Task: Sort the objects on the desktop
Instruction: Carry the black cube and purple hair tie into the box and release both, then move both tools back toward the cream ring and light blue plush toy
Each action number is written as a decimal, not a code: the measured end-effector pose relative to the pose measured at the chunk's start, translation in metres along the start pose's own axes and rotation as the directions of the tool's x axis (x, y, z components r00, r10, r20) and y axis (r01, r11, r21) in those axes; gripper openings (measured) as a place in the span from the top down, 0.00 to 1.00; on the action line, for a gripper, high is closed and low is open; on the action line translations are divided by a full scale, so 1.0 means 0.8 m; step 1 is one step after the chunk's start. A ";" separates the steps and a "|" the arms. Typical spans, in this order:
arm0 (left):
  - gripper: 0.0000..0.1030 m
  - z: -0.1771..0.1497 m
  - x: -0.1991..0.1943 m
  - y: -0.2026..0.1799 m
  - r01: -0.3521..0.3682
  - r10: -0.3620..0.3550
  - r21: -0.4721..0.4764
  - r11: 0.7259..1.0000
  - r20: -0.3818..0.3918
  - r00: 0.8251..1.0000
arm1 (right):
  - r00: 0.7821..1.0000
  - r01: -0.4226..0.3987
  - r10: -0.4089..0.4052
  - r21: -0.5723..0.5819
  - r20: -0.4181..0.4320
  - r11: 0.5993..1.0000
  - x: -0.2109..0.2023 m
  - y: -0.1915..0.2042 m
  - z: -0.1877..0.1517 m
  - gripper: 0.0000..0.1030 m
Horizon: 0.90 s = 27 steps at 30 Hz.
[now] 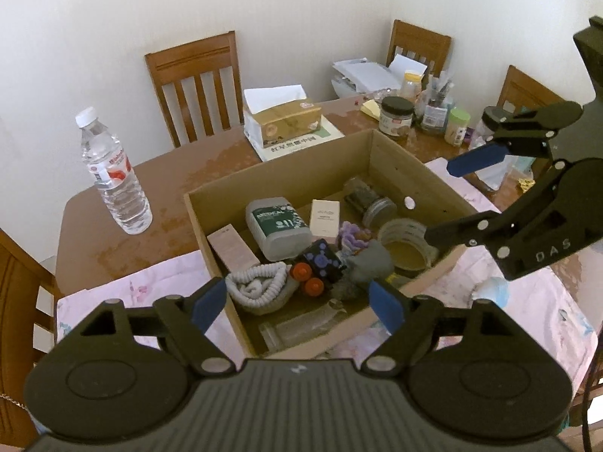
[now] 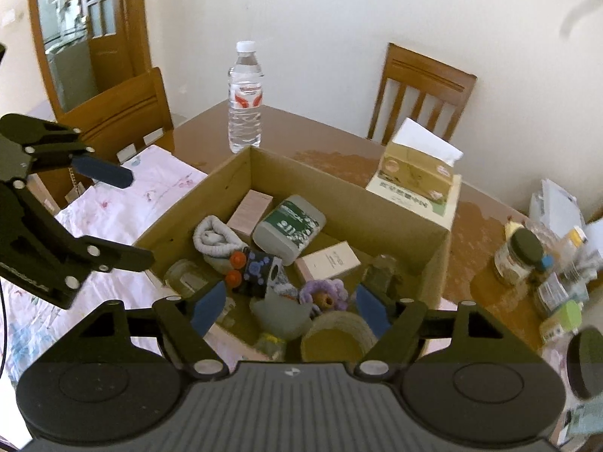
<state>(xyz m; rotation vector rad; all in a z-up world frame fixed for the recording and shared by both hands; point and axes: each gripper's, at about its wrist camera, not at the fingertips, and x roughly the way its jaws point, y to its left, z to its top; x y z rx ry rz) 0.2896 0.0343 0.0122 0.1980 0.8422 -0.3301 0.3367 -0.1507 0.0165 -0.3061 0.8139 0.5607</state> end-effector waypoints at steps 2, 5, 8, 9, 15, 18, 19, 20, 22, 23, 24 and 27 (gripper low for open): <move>0.19 -0.007 -0.004 -0.004 -0.013 0.013 -0.004 1.000 -0.003 1.000 | 1.000 0.009 -0.009 0.010 0.007 1.000 -0.008 0.001 -0.009 0.20; 0.19 -0.022 -0.010 -0.010 -0.024 0.024 -0.017 1.000 -0.002 1.000 | 0.999 0.036 -0.037 0.013 0.016 0.999 -0.019 0.007 -0.025 0.20; 0.19 -0.038 -0.010 -0.014 -0.038 0.037 -0.038 0.999 -0.024 0.999 | 0.998 0.065 -0.066 0.031 0.019 0.997 -0.027 0.013 -0.046 0.20; 0.19 -0.044 -0.011 -0.016 -0.040 0.038 -0.045 0.998 -0.032 0.999 | 0.997 0.075 -0.076 0.036 0.019 0.997 -0.029 0.015 -0.054 0.20; 0.19 -0.072 -0.002 -0.022 -0.036 0.029 -0.118 0.992 -0.062 0.998 | 0.991 0.129 -0.131 0.107 0.012 0.986 -0.035 0.019 -0.087 0.20; 0.19 -0.081 0.010 -0.023 -0.053 0.042 -0.137 0.989 -0.077 0.996 | 0.987 0.161 -0.161 0.122 -0.005 0.979 -0.033 0.021 -0.102 0.20; 0.19 -0.085 0.016 -0.025 -0.060 0.049 -0.140 0.988 -0.083 0.995 | 0.984 0.176 -0.176 0.120 -0.008 0.977 -0.033 0.021 -0.106 0.20; 0.19 -0.088 0.022 -0.026 -0.066 0.053 -0.143 0.988 -0.092 0.994 | 0.982 0.190 -0.190 0.124 -0.016 0.974 -0.032 0.021 -0.111 0.20; 0.19 -0.094 0.033 -0.029 -0.078 0.063 -0.148 0.986 -0.105 0.993 | 0.980 0.200 -0.197 0.147 -0.029 0.969 -0.032 0.020 -0.121 0.20; 0.19 -0.097 0.037 -0.031 -0.083 0.067 -0.148 0.986 -0.108 0.992 | 0.980 0.201 -0.198 0.164 -0.035 0.966 -0.033 0.018 -0.126 0.20; 0.19 -0.101 0.042 -0.033 -0.089 0.074 -0.145 0.985 -0.110 0.991 | 0.980 0.201 -0.197 0.179 -0.041 0.963 -0.033 0.016 -0.130 0.20; 0.19 -0.112 0.059 -0.035 -0.105 0.086 -0.156 0.982 -0.122 0.989 | 0.977 0.214 -0.207 0.210 -0.057 0.954 -0.030 0.010 -0.148 0.19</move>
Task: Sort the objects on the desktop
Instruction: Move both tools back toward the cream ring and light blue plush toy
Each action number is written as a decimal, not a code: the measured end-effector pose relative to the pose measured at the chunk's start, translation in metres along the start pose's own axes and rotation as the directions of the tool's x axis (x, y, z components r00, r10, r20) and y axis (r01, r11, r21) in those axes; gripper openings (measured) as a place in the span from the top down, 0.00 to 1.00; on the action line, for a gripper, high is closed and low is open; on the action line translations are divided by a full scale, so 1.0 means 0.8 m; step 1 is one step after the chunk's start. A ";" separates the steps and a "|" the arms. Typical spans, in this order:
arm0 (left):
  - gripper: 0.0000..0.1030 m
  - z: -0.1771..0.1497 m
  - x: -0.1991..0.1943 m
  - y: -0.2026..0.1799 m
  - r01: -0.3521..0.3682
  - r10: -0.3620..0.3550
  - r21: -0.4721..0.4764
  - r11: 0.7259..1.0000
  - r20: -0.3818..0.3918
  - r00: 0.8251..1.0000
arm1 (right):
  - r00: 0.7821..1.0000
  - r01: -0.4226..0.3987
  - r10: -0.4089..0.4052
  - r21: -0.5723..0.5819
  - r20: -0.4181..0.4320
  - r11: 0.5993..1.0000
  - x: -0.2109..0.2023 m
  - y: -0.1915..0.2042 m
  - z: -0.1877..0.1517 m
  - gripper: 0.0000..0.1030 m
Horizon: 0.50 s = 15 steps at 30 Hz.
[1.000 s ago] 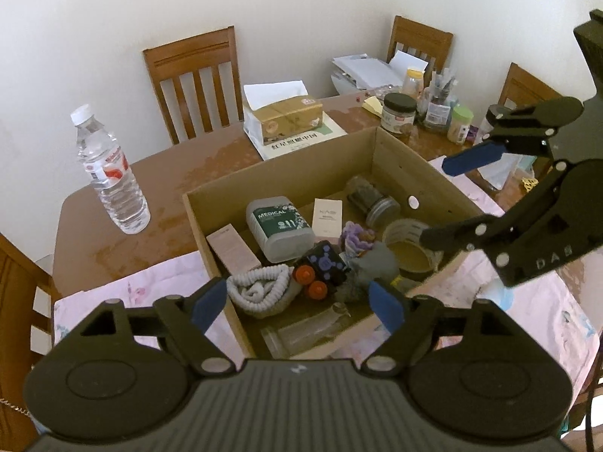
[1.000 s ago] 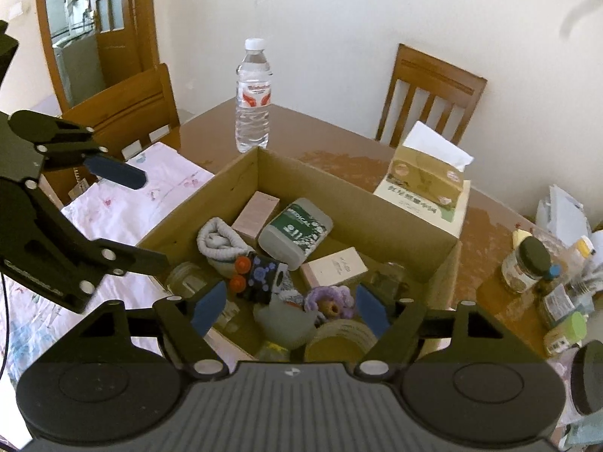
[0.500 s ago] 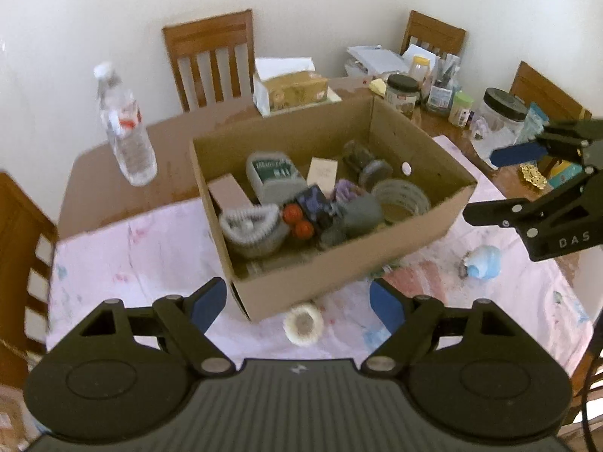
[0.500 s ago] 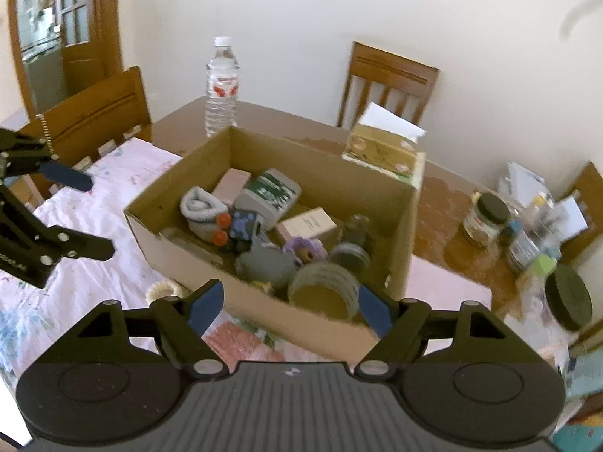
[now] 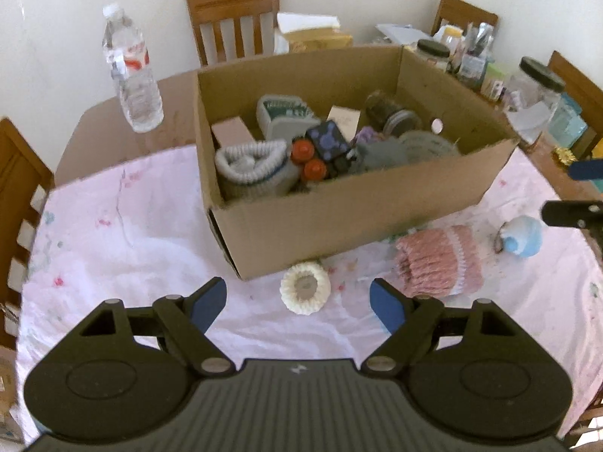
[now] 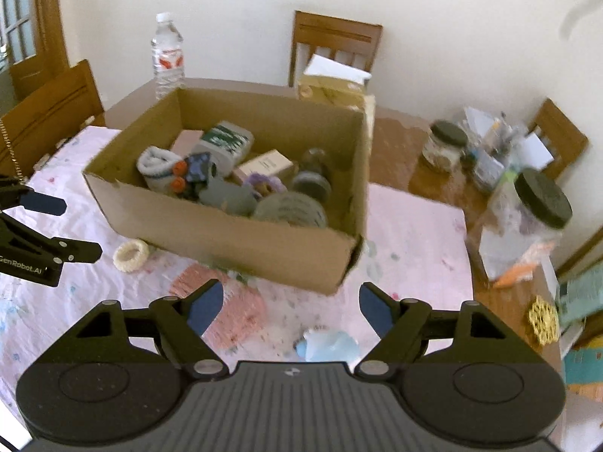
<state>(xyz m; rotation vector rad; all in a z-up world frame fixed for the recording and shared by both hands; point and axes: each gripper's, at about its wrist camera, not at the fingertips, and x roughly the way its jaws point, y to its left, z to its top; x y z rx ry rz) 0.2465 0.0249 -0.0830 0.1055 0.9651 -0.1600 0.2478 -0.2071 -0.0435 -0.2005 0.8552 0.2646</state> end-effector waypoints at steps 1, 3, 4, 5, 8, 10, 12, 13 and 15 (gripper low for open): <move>0.19 -0.003 0.007 0.000 0.004 -0.005 -0.016 1.000 -0.007 1.000 | 1.000 0.010 -0.010 0.006 -0.012 1.000 0.004 -0.002 -0.006 0.19; 0.19 -0.009 0.017 -0.003 0.008 -0.008 -0.033 0.999 -0.007 1.000 | 0.999 0.008 -0.008 0.018 -0.031 1.000 0.010 -0.006 -0.018 0.19; 0.19 -0.013 0.022 -0.004 0.005 -0.006 -0.034 0.999 -0.006 1.000 | 0.999 0.009 -0.008 0.019 -0.039 1.000 0.014 -0.007 -0.024 0.19; 0.19 -0.015 0.026 -0.006 0.003 -0.003 -0.034 0.999 0.001 1.000 | 0.999 0.015 -0.014 0.018 -0.047 1.000 0.018 -0.008 -0.031 0.19; 0.20 -0.022 0.042 -0.009 -0.010 0.010 -0.038 0.999 0.009 1.000 | 0.998 0.023 -0.022 0.013 -0.057 1.000 0.032 -0.010 -0.049 0.19; 0.20 -0.024 0.050 -0.010 -0.015 0.015 -0.049 0.999 0.009 1.000 | 0.997 0.024 -0.022 0.022 -0.070 0.999 0.040 -0.012 -0.058 0.19; 0.23 -0.025 0.059 -0.010 -0.022 0.022 -0.063 0.998 0.005 1.000 | 0.997 0.018 -0.015 0.029 -0.081 0.999 0.042 -0.012 -0.062 0.19; 0.23 -0.025 0.062 -0.011 -0.027 0.027 -0.061 0.998 0.008 1.000 | 0.996 0.014 -0.011 0.033 -0.086 0.999 0.043 -0.013 -0.064 0.19; 0.28 -0.025 0.070 -0.012 -0.054 0.055 -0.052 0.997 0.011 0.998 | 0.996 0.012 -0.010 0.031 -0.089 0.999 0.045 -0.014 -0.064 0.19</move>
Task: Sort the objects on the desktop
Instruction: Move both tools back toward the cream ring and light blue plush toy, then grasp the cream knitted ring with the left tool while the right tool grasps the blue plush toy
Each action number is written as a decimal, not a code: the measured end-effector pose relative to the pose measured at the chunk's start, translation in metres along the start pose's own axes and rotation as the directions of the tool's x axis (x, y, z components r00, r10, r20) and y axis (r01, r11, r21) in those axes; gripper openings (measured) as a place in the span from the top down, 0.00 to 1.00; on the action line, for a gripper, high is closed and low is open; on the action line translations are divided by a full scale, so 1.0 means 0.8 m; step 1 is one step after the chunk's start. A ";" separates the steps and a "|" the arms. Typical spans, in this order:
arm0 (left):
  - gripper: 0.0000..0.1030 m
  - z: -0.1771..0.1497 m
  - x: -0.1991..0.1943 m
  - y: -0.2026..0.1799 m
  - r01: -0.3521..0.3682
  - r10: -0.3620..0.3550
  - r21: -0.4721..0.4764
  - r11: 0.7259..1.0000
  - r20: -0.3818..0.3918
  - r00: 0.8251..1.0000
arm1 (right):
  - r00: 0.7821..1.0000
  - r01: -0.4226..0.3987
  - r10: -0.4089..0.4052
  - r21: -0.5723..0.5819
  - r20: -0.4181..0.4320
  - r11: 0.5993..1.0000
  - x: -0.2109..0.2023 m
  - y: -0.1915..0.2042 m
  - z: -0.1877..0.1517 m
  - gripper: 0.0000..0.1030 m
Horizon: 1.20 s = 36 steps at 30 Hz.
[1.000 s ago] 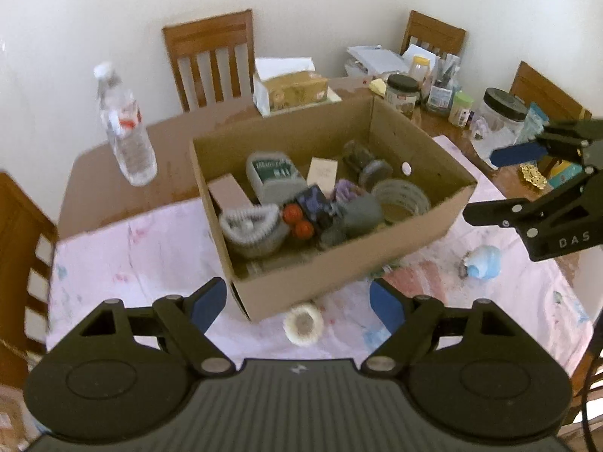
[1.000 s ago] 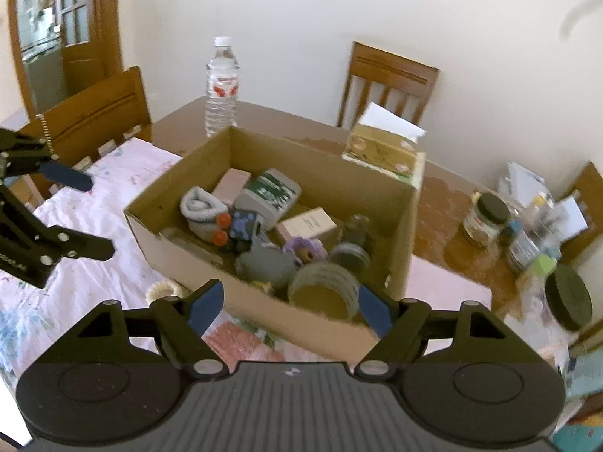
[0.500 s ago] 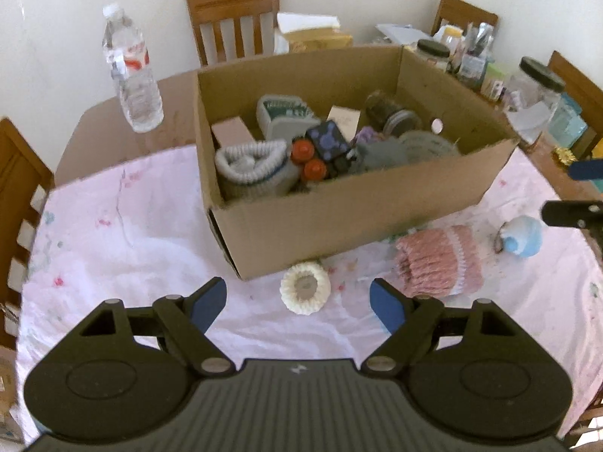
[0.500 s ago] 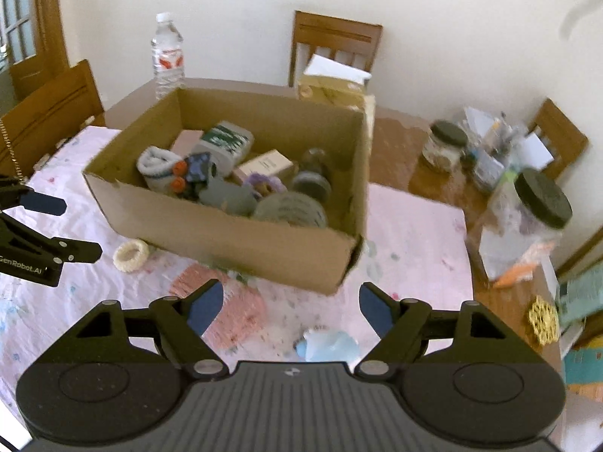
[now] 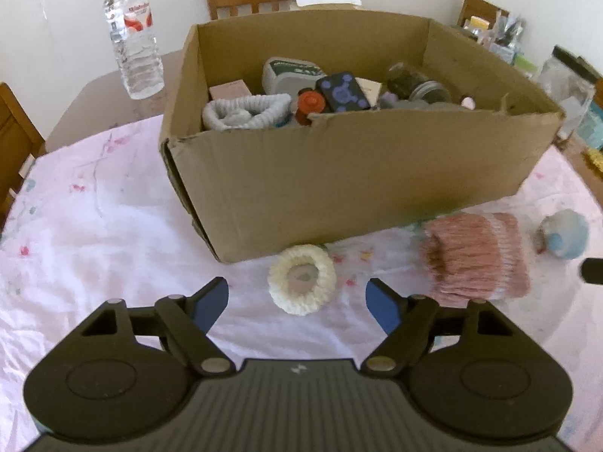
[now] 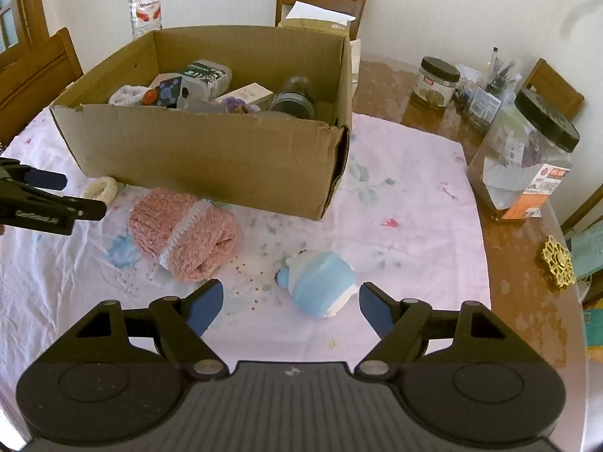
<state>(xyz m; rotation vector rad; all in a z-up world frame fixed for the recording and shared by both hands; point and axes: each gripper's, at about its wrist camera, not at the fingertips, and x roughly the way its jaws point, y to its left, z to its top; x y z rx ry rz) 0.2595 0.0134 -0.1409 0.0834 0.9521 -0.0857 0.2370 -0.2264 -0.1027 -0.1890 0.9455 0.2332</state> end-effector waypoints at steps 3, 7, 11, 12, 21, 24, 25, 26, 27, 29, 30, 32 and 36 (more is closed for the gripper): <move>0.41 0.001 0.010 0.003 -0.006 0.005 -0.028 1.000 -0.020 1.000 | 1.000 0.003 -0.003 0.001 -0.001 1.000 0.002 -0.004 0.002 0.19; 0.43 0.001 0.011 -0.001 0.000 0.000 -0.028 1.000 -0.010 1.000 | 1.000 0.004 -0.004 0.008 -0.011 1.000 0.004 -0.008 0.001 0.19; 0.53 0.002 0.013 -0.004 0.015 -0.016 -0.026 1.000 -0.006 1.000 | 1.000 0.000 0.000 0.007 -0.020 1.000 0.011 -0.011 0.001 0.19; 0.55 0.002 0.013 -0.005 0.021 -0.021 -0.026 0.999 -0.005 1.000 | 1.000 -0.001 0.001 0.005 -0.022 1.000 0.014 -0.011 0.001 0.19; 0.60 0.004 0.013 -0.010 0.025 -0.025 -0.030 0.999 -0.010 1.000 | 0.999 0.007 -0.007 0.014 -0.047 1.000 0.046 -0.017 0.002 0.19; 0.63 0.004 0.012 -0.010 0.027 -0.027 -0.036 0.999 -0.013 1.000 | 0.999 0.011 -0.010 0.015 -0.047 1.000 0.054 -0.017 0.002 0.19; 0.63 0.006 0.013 -0.010 0.030 -0.030 -0.038 0.999 -0.015 0.999 | 0.999 0.017 -0.016 0.014 -0.049 1.000 0.057 -0.017 0.002 0.19; 0.63 0.006 0.013 -0.010 0.030 -0.031 -0.039 0.999 -0.015 0.999 | 0.999 0.017 -0.017 0.012 -0.046 1.000 0.060 -0.018 0.002 0.19; 0.64 0.006 0.013 -0.010 0.031 -0.032 -0.039 0.999 -0.015 0.999 | 0.999 0.019 -0.018 0.012 -0.043 1.000 0.062 -0.019 0.003 0.20; 0.64 0.006 0.012 -0.010 0.037 -0.038 -0.036 0.999 -0.016 0.999 | 0.999 0.015 -0.015 0.009 -0.039 1.000 0.066 -0.021 0.005 0.20; 0.64 0.006 0.012 -0.010 0.040 -0.041 -0.034 0.999 -0.018 0.999 | 0.999 0.015 -0.015 0.004 -0.033 1.000 0.068 -0.021 0.005 0.21; 0.64 0.006 0.010 -0.011 0.052 -0.052 -0.023 0.998 -0.017 0.998 | 0.999 0.009 -0.009 -0.004 -0.040 1.000 0.072 -0.022 0.007 0.28; 0.64 0.008 0.003 -0.012 0.061 -0.061 -0.007 0.998 -0.010 0.998 | 0.999 -0.004 0.003 -0.015 -0.046 1.000 0.072 -0.022 0.008 0.40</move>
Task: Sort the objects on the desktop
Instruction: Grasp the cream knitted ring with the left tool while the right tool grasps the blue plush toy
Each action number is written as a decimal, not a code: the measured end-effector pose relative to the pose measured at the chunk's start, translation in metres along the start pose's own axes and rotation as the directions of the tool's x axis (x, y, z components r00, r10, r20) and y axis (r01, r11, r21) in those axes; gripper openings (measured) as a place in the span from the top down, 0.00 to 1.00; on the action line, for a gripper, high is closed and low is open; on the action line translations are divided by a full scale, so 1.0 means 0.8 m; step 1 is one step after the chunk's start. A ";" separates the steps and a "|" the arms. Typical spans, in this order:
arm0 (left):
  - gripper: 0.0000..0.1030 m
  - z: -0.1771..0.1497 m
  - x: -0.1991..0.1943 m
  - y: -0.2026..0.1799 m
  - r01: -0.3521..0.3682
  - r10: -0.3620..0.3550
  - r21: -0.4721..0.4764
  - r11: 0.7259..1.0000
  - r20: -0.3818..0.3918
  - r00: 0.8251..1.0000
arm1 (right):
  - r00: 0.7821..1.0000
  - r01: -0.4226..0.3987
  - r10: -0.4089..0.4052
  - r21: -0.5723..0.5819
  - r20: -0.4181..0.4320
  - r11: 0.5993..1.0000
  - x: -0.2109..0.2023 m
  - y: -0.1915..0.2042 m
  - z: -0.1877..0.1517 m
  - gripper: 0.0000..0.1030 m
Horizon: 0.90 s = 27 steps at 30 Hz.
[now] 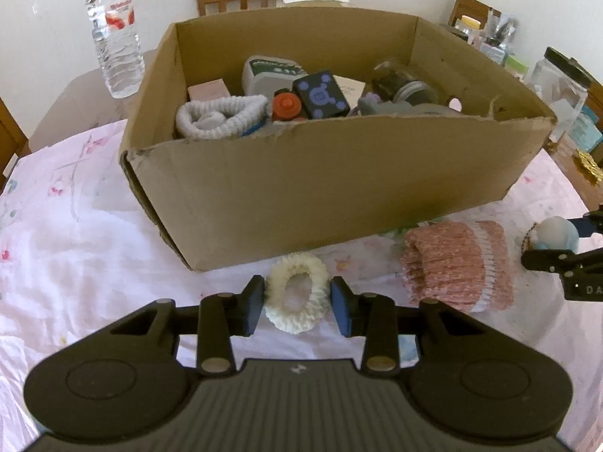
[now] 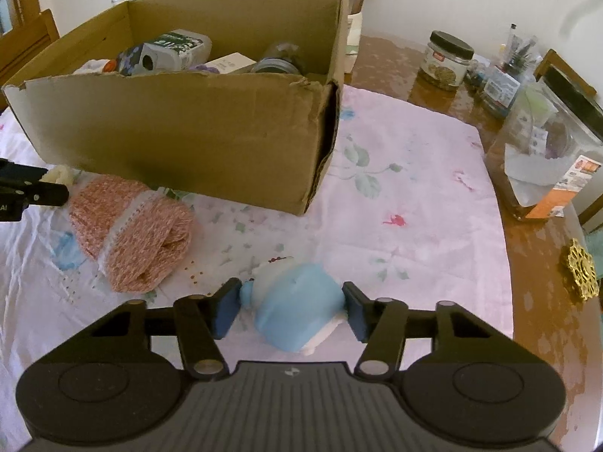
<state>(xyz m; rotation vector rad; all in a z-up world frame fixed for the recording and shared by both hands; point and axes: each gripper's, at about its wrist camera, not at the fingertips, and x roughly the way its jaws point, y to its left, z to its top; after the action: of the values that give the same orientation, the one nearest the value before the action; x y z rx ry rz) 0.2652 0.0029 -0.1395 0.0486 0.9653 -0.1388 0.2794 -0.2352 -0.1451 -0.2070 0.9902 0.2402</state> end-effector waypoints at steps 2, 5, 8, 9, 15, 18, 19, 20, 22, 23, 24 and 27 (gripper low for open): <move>0.64 0.001 -0.003 0.000 0.003 -0.003 0.007 1.000 0.001 1.000 | 1.000 0.001 -0.001 -0.003 -0.002 1.000 -0.001 -0.001 -0.001 0.41; 0.64 0.003 -0.007 0.001 0.013 -0.013 0.014 1.000 -0.001 1.000 | 1.000 0.002 -0.002 -0.005 -0.005 1.000 -0.004 -0.002 0.000 0.41; 0.65 0.002 -0.013 -0.001 0.023 -0.023 0.029 0.999 -0.002 1.000 | 1.000 0.002 -0.002 -0.007 0.000 1.000 -0.009 -0.003 0.001 0.41; 0.65 0.003 -0.015 -0.001 0.025 -0.025 0.036 0.999 -0.003 1.000 | 1.000 0.005 -0.005 -0.010 0.002 1.000 -0.011 -0.003 0.002 0.41; 0.65 0.006 -0.026 0.000 0.055 -0.054 0.023 0.998 -0.035 0.998 | 1.000 0.015 -0.015 0.003 -0.013 1.000 -0.026 -0.006 0.008 0.42; 0.65 0.007 -0.032 -0.003 0.061 -0.060 0.052 0.997 -0.022 0.998 | 1.000 0.015 -0.015 -0.009 0.008 1.000 -0.042 -0.004 0.010 0.42; 0.65 0.007 -0.032 -0.003 0.064 -0.063 0.047 0.997 -0.025 0.998 | 1.000 0.024 -0.024 -0.008 0.011 1.000 -0.045 -0.004 0.011 0.42; 0.65 0.008 -0.033 -0.003 0.070 -0.069 0.039 0.997 -0.032 0.997 | 0.999 0.031 -0.031 0.001 0.010 1.000 -0.049 -0.005 0.012 0.42; 0.65 0.010 -0.038 -0.004 0.085 -0.083 0.038 0.996 -0.036 0.996 | 1.000 0.023 -0.024 0.024 0.009 0.999 -0.059 -0.006 0.014 0.42; 0.65 0.011 -0.041 -0.006 0.088 -0.087 0.047 0.995 -0.035 0.996 | 1.000 0.016 -0.017 0.028 0.014 0.999 -0.065 -0.006 0.015 0.42; 0.65 0.012 -0.045 -0.008 0.092 -0.090 0.056 0.994 -0.034 0.995 | 1.000 0.011 -0.012 0.029 0.018 1.000 -0.070 -0.005 0.016 0.42; 0.65 0.017 -0.055 -0.010 0.106 -0.104 0.058 0.993 -0.038 0.994 | 1.000 0.007 -0.008 0.025 0.024 1.000 -0.082 -0.002 0.021 0.42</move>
<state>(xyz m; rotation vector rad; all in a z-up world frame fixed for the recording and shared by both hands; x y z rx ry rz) 0.2501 -0.0020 -0.0954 0.0554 0.9987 -0.2645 0.2588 -0.2387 -0.0802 -0.1844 0.9674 0.2226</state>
